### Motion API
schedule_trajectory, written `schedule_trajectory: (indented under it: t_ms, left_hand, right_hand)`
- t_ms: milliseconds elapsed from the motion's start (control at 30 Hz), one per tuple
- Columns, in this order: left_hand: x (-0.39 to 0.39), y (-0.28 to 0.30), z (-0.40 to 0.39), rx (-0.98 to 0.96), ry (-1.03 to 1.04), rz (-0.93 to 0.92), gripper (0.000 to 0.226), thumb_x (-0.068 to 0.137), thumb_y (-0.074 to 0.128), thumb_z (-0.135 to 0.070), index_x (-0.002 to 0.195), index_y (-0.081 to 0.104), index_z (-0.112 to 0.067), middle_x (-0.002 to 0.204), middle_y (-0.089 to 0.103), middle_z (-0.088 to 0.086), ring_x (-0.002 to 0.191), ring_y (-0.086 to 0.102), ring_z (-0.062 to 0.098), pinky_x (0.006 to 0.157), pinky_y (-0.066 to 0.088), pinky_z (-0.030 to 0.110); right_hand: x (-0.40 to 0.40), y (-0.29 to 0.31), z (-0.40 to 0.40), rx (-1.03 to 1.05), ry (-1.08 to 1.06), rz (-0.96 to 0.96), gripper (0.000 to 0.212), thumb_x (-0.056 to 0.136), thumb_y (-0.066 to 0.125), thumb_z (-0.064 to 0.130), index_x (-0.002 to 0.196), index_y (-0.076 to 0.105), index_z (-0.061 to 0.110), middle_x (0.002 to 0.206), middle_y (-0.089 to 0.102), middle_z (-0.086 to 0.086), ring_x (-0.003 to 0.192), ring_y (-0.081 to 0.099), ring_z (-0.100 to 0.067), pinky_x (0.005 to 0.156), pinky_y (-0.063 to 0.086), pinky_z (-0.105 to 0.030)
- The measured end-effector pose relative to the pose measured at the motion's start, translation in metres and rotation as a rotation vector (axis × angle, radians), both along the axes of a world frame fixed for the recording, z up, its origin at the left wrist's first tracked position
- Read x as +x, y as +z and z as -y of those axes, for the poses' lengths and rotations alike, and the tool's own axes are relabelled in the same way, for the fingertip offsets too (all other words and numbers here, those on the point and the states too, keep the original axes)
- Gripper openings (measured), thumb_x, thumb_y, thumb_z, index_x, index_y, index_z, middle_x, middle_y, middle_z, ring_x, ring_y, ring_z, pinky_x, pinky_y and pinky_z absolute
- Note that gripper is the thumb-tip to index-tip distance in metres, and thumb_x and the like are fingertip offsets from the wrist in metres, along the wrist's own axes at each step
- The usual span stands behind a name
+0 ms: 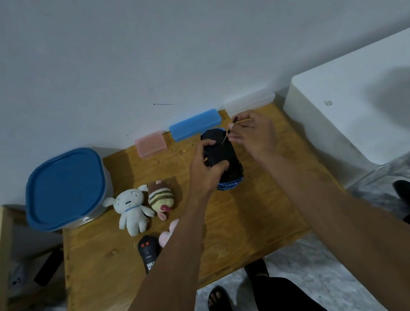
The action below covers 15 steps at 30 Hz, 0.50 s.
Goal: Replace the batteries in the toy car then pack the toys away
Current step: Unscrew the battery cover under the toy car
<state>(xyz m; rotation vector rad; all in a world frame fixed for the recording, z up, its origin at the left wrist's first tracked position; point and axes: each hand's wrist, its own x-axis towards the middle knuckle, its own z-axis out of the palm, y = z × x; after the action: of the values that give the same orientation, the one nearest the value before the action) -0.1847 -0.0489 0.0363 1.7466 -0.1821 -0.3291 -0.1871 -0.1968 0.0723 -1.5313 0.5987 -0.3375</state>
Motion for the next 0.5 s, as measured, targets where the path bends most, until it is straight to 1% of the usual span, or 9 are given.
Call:
schedule_trajectory:
  t_ms: [133,267,400,433,500]
  left_hand:
    - [0.0004,-0.0006,-0.0016,-0.002,-0.002,-0.002,0.059,0.065,0.066,-0.019,0.121,0.05,-0.027,0.12,0.058,0.005,0.101,0.061,0.02,0.062,0.051,0.019]
    - [0.0005,-0.0033,-0.004,-0.011,0.011,0.0,0.058,0.066,0.067,-0.019,0.121,0.049,-0.027,0.119,0.058,0.004,0.101,0.061,0.018,0.066,0.052,0.022]
    - [0.0012,-0.0071,-0.0044,-0.018,0.02,0.001,0.056,0.066,0.067,-0.019,0.119,0.05,-0.027,0.118,0.06,0.006,0.103,0.062,0.022,0.065,0.051,0.019]
    - [0.0016,-0.0077,-0.0041,-0.021,0.023,0.0,0.056,0.065,0.067,-0.019,0.118,0.05,-0.027,0.118,0.06,0.006,0.104,0.062,0.022,0.066,0.051,0.02]
    - [0.0024,-0.0085,-0.0033,-0.027,0.024,0.005,0.056,0.065,0.067,-0.018,0.117,0.05,-0.027,0.118,0.059,0.005,0.106,0.06,0.023,0.07,0.052,0.025]
  right_hand:
    - [0.0013,-0.0018,-0.001,-0.037,0.026,0.015,0.014,0.09,0.073,0.007,0.102,0.066,0.003,0.085,0.074,-0.013,0.074,0.076,-0.021,0.071,0.064,-0.033]
    - [0.0029,-0.0031,-0.0018,-0.099,0.058,0.015,0.015,0.091,0.072,0.008,0.103,0.066,0.003,0.087,0.074,-0.014,0.074,0.076,-0.02,0.071,0.064,-0.033]
    - [0.0031,-0.0032,-0.0025,-0.238,0.135,0.034,0.011,0.092,0.07,0.007,0.101,0.064,0.008,0.093,0.072,-0.015,0.08,0.075,-0.022,0.07,0.064,-0.03]
    - [0.0032,-0.0026,-0.0033,-0.279,0.156,0.043,0.012,0.092,0.07,0.006,0.101,0.064,0.01,0.093,0.071,-0.013,0.083,0.074,-0.022,0.07,0.063,-0.029]
    - [0.0034,-0.0033,-0.004,-0.348,0.174,0.062,0.018,0.092,0.071,0.006,0.107,0.063,0.013,0.091,0.071,-0.007,0.083,0.073,-0.018,0.071,0.063,-0.03]
